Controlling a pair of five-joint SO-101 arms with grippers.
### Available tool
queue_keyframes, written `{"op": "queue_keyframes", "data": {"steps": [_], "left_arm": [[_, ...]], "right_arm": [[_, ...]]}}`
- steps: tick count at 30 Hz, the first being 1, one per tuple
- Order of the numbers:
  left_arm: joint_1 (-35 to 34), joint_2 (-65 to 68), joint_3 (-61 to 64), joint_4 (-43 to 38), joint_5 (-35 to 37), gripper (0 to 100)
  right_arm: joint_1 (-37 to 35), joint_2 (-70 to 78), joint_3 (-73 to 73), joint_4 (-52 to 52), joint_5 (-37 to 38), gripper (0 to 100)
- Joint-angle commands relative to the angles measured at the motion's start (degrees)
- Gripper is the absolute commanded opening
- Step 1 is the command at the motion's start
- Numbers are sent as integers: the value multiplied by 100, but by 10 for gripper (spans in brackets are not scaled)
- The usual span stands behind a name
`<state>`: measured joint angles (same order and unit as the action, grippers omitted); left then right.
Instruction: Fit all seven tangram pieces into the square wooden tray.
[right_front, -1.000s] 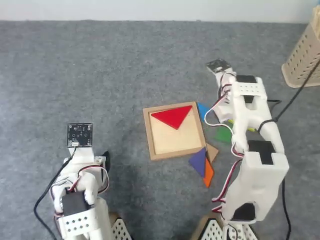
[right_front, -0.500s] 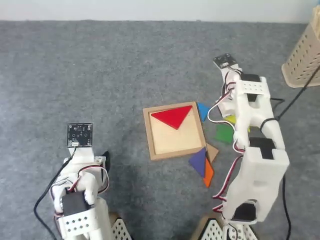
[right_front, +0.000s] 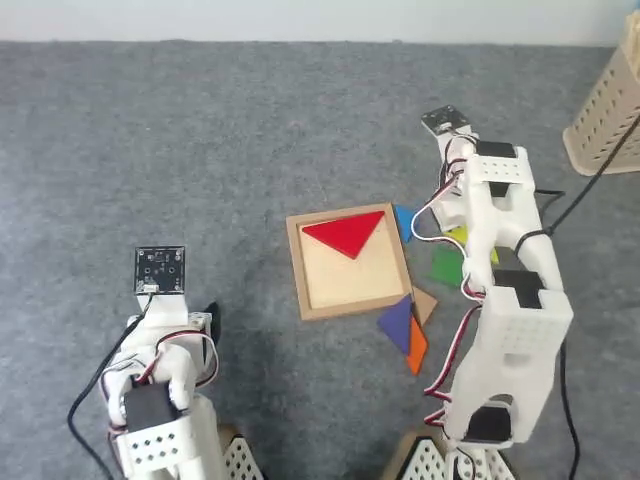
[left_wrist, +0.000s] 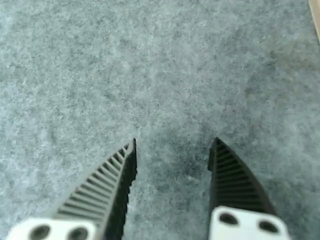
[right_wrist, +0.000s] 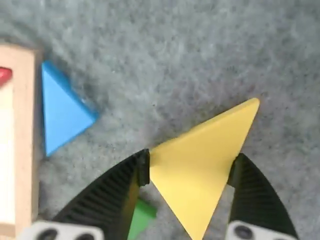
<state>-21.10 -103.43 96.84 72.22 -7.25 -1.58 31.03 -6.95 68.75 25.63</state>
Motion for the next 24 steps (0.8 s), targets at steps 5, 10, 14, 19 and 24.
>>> {"op": "queue_keyframes", "data": {"steps": [5, 10, 14, 19, 24], "left_arm": [[-26, -88, -22, 18, 53, 225], [-26, -88, -22, 18, 53, 225], [-26, -88, -22, 18, 53, 225], [-26, -88, -22, 18, 53, 225], [-26, -88, -22, 18, 53, 225]], "right_arm": [[-295, 136, 9, 303, -35, 258], [-277, 136, 9, 303, -79, 260], [-242, 48, -26, 251, -193, 265], [-233, -330, 18, 242, -440, 354], [-251, -374, 18, 242, -501, 392]]}}
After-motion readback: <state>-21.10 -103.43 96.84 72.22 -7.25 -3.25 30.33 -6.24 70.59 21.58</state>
